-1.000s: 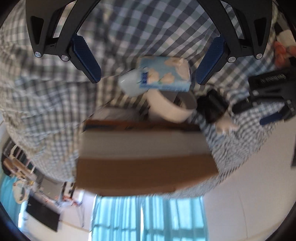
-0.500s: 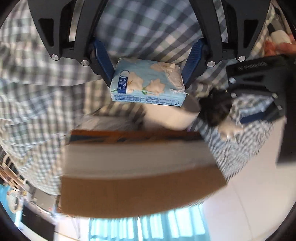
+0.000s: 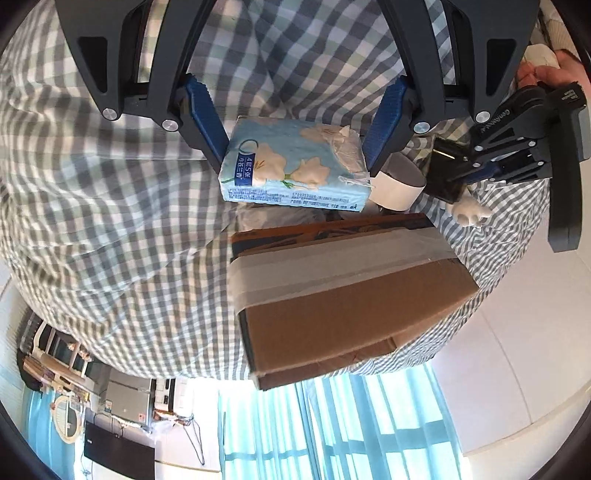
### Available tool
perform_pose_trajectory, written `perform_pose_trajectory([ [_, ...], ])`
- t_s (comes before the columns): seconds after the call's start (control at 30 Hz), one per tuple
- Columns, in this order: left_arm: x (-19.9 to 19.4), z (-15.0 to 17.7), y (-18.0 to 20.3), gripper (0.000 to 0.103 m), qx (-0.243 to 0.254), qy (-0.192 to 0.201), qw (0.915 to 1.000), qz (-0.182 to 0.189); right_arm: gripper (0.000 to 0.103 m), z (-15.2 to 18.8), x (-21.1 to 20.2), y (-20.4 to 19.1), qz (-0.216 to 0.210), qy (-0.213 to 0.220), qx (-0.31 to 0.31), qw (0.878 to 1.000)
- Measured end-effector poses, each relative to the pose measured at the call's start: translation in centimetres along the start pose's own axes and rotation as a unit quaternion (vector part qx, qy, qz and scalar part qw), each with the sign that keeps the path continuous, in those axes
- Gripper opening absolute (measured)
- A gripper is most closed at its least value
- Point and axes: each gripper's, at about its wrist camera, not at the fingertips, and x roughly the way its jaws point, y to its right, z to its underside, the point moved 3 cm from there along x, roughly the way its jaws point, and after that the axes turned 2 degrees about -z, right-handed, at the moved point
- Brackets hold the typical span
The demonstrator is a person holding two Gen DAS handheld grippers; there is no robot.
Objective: Organize objects
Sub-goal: 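Grasp the black round object with the left tool while the right tool grasps the blue tissue pack, then carry both items over the box and open both tools to drop them in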
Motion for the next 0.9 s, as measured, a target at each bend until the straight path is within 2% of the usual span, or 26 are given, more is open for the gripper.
perform_pose_trajectory([
  [0.4, -5.4, -0.1, 0.6, 0.007, -0.006, 0.056, 0.9984, 0.000, 0.072, 0.5, -4.8, -1.0, 0.029, 0.047, -0.023, 0.998],
  [0.63, -10.2, -0.5, 0.9, 0.007, -0.010, 0.102, 0.9947, 0.007, 0.072, 0.3, -9.4, -2.6, 0.031, 0.090, -0.046, 0.994],
  [0.9, -16.2, -3.1, 1.1, 0.007, 0.006, 0.160, 0.9869, 0.012, 0.072, -1.4, -14.3, -4.9, 0.030, 0.139, -0.082, 0.987],
])
